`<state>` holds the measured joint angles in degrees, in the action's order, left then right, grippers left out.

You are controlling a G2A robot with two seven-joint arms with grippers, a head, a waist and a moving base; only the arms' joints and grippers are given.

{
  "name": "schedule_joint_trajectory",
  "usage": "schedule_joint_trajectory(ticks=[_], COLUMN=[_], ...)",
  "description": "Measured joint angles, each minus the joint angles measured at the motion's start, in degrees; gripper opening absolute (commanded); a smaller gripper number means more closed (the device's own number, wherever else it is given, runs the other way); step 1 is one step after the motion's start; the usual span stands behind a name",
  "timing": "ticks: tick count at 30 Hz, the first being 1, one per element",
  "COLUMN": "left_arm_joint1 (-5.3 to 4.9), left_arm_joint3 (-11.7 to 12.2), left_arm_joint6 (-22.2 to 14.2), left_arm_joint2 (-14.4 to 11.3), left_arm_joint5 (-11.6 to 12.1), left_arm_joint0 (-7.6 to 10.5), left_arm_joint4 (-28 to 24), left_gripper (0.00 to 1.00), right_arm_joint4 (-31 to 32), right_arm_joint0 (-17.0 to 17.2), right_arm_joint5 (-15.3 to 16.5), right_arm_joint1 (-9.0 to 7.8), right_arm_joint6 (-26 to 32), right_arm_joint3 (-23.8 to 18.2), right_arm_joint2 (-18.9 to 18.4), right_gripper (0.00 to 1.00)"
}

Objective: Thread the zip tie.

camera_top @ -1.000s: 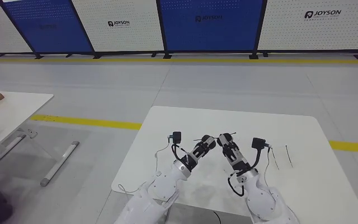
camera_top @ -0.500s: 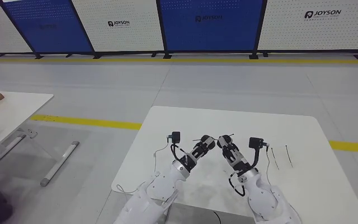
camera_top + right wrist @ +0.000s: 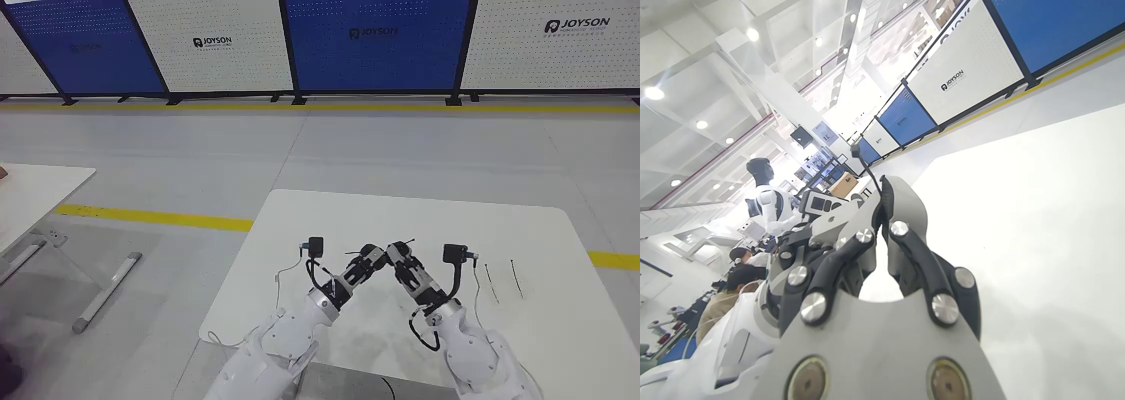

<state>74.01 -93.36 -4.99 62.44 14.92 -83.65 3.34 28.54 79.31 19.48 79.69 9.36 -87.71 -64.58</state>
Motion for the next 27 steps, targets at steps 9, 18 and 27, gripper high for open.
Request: schedule_joint_trajectory(ticks=[9, 18, 27], left_arm_joint1=[-0.07, 0.01, 0.04], left_arm_joint3=[-0.1, 0.6, 0.4], left_arm_joint6=[0.9, 1.1, 1.5], left_arm_joint2=[0.0, -0.8, -1.0], left_arm_joint5=[-0.3, -1.3, -1.7], left_arm_joint0=[-0.15, 0.03, 0.35], left_arm_joint4=[0.7, 1.2, 1.3], left_gripper=[0.00, 0.00, 0.00], right_arm_joint4=[-1.4, -0.6, 2.2], right_arm_joint0=[0.1, 0.6, 1.4], right_arm_joint5=[0.0, 0.0, 0.0], right_arm_joint1=[-0.97, -1.59, -2.12], right_arm_joint6=[-0.2, -3.3, -6.6], right_arm_joint3=[-0.3, -1.0, -1.9], right_arm_joint2=[-0.3, -0.3, -0.1], right_gripper=[0.26, 0.27, 0.00])
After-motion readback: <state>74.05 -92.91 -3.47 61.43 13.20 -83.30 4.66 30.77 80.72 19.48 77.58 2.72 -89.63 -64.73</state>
